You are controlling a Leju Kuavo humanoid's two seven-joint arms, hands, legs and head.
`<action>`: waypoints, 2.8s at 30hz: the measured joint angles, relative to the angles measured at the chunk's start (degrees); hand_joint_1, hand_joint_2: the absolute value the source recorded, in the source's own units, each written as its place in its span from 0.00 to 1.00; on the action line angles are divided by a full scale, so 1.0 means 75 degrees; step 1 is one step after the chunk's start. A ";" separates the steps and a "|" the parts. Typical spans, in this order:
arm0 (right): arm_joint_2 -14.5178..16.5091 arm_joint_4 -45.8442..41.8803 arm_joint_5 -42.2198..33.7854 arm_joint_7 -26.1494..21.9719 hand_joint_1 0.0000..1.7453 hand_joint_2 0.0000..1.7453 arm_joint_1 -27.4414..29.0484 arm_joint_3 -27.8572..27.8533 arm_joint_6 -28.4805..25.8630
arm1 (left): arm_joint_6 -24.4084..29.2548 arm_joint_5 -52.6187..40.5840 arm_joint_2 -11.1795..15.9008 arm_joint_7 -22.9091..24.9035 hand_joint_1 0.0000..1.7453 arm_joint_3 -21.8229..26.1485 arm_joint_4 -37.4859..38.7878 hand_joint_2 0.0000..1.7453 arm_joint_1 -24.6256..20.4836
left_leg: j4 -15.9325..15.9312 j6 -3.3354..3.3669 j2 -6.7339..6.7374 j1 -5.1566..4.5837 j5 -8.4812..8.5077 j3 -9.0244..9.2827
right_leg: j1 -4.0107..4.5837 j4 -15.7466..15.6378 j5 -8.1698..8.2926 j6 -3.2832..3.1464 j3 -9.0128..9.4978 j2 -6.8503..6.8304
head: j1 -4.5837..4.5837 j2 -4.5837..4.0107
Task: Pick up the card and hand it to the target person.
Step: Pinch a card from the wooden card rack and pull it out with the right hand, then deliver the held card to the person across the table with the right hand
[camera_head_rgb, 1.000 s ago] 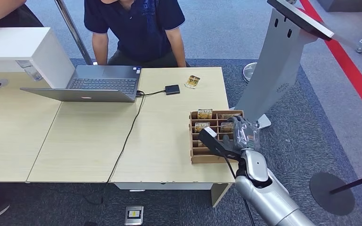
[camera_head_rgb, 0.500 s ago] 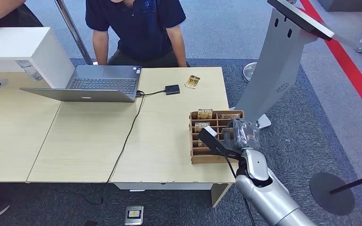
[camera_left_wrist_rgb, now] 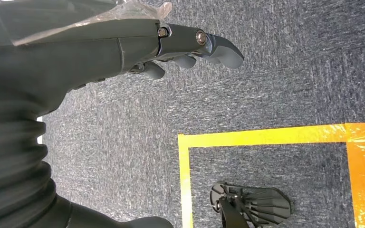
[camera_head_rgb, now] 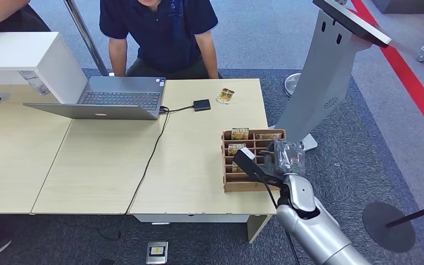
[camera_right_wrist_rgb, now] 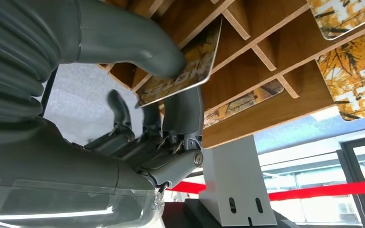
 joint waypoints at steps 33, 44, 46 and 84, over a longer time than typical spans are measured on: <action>-0.0358 -0.2312 0.0396 -0.1323 1.00 1.00 0.0262 -0.0231 -0.1184 | -0.0043 0.0241 0.0012 -0.0215 0.00 0.0000 0.0000 1.00 0.0019 | 0.0000 0.0000 0.0001 0.0000 0.0000 0.0000 | 0.0000 0.0000 0.0000 0.0000 -0.0001 0.0001 | 0.0001 0.0001; -0.0096 -0.2327 0.0508 -0.2641 1.00 1.00 -0.0477 -0.0010 -0.0704 | -0.0244 -0.0047 0.0018 -0.0037 0.00 -0.0010 0.0000 1.00 -0.0256 | -0.0001 -0.0004 0.0000 0.0002 0.0005 -0.0007 | 0.0000 0.0002 0.0005 -0.0003 0.0002 0.0000 | 0.0000 0.0000; 0.0127 -0.1844 0.0549 -0.2930 1.00 1.00 -0.0837 0.0115 -0.0755 | -0.0270 -0.0063 0.0013 0.0018 0.00 -0.0019 0.0000 1.00 -0.0353 | -0.0001 -0.0006 -0.0001 0.0003 0.0008 -0.0009 | 0.0001 0.0005 0.0007 -0.0002 0.0002 -0.0001 | 0.0000 0.0000; 0.2712 0.5531 0.0721 -0.2575 0.00 1.00 -0.4192 0.0968 -0.2068 | -0.0388 -0.0109 -0.0277 0.0405 0.00 -0.0481 0.0003 0.00 -0.0675 | 0.0001 -0.0006 -0.0004 0.0003 0.0008 -0.0021 | 0.0001 0.0008 0.0007 -0.0003 -0.0020 -0.0001 | 0.0001 0.0000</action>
